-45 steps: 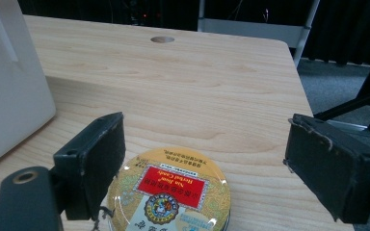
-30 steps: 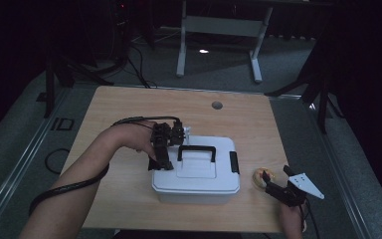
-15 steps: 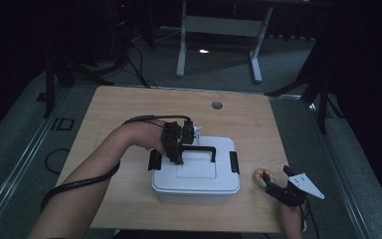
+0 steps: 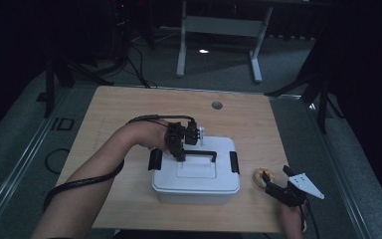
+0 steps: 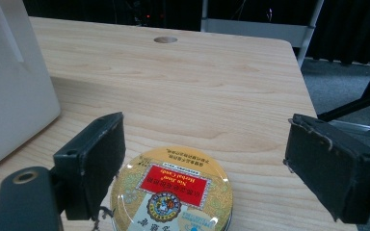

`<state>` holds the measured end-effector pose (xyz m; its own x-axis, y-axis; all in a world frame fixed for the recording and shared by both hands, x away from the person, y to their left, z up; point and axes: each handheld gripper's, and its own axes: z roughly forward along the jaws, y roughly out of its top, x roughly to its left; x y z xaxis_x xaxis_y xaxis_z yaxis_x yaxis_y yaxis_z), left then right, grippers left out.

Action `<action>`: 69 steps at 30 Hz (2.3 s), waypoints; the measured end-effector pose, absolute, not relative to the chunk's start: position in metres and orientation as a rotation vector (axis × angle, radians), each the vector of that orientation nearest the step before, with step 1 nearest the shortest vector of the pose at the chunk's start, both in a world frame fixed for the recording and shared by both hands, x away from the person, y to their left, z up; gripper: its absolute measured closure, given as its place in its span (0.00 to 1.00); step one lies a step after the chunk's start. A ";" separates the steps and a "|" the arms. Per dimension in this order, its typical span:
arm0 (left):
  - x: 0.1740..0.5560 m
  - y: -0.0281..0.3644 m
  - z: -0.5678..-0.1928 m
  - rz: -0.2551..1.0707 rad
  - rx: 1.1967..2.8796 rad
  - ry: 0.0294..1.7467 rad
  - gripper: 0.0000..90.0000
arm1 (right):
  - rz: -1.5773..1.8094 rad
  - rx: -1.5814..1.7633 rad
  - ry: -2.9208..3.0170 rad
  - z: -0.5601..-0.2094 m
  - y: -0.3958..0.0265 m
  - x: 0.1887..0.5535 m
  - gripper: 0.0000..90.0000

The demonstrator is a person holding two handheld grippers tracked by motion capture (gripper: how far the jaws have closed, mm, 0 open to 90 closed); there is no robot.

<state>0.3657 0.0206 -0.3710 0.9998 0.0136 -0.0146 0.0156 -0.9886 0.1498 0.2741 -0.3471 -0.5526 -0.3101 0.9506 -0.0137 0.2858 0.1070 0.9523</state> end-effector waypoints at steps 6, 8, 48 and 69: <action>0.365 0.022 -0.364 0.014 2.965 0.027 0.92 | 1.225 1.219 1.700 -0.553 -0.347 0.274 0.15; 0.365 0.022 -0.361 0.023 2.958 0.019 0.92 | 1.224 1.220 1.699 -0.553 -0.347 0.274 0.15; 0.339 0.156 -0.311 0.151 2.818 0.327 0.92 | 1.199 1.216 1.701 -0.553 -0.345 0.275 0.15; 0.308 0.293 -0.342 0.151 2.703 0.705 0.92 | 1.189 1.215 1.705 -0.553 -0.344 0.275 0.15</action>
